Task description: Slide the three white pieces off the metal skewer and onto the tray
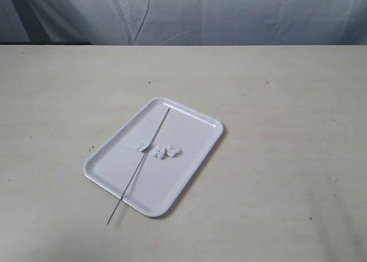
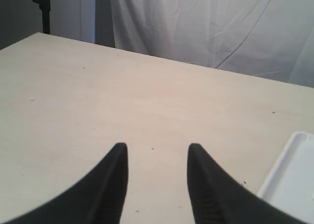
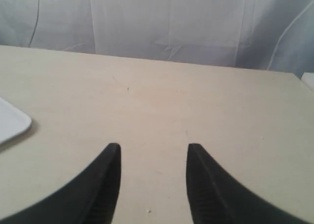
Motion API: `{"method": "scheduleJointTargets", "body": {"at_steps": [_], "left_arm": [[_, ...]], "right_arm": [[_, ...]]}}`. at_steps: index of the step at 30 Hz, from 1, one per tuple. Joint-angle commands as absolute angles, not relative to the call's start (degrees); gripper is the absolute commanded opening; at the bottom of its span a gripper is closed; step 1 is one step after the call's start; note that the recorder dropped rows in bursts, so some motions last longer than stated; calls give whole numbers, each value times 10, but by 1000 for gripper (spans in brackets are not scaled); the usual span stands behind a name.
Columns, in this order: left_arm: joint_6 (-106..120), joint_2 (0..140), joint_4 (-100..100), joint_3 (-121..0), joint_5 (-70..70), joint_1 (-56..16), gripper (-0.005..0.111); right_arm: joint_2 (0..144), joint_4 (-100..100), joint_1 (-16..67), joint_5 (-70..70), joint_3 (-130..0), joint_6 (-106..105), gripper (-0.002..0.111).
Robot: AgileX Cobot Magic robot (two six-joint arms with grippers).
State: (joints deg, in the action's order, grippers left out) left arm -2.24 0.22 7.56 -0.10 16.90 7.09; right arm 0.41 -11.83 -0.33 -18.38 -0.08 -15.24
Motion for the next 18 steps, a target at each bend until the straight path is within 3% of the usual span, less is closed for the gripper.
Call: {"method": "scheduleJointTargets", "body": {"at_steps": [1,18], "left_arm": [[-3,0,64,0,176,67,39],[19,0,50,0,176,67,39]], "right_arm": [[0,-104,-6,-210,0,-118,42],[0,-89,-6,-211,0,-61,42]]}}
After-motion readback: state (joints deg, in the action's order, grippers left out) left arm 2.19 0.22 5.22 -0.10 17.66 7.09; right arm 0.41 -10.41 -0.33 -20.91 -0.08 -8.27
